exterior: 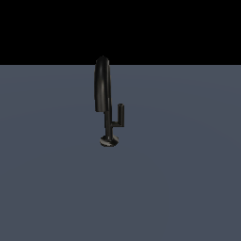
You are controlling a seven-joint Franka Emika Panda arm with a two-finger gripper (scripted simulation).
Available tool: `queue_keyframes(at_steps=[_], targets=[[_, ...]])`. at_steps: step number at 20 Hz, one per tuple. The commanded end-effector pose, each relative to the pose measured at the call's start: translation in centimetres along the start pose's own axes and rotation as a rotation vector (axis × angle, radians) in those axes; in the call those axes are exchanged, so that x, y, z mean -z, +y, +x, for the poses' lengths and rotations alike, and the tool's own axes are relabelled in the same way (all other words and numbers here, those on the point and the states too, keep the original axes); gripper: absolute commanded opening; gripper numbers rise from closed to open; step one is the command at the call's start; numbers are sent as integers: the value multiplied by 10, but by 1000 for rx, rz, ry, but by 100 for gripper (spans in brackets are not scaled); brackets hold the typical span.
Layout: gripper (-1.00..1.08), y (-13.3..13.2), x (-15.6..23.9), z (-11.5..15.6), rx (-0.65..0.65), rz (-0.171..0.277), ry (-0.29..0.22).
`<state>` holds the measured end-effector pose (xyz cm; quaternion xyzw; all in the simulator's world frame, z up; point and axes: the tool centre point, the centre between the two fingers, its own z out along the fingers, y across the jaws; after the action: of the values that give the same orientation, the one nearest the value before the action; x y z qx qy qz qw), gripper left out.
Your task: Turn on the faucet by rotating a designated handle.
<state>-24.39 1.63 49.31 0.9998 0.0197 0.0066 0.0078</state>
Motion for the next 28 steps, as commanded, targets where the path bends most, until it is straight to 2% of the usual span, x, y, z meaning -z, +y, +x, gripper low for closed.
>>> queue_keyframes(at_steps=[1,8,14,19,28], targets=[[-100,0,0,0,0,0,0],[-100,0,-2,7,-17,16,-17],[-100,-1,-6,23,-59,55,-59],[-100,-1,-12,44,-114,106,-115],[-100,2,-33,93,-246,230,-249]])
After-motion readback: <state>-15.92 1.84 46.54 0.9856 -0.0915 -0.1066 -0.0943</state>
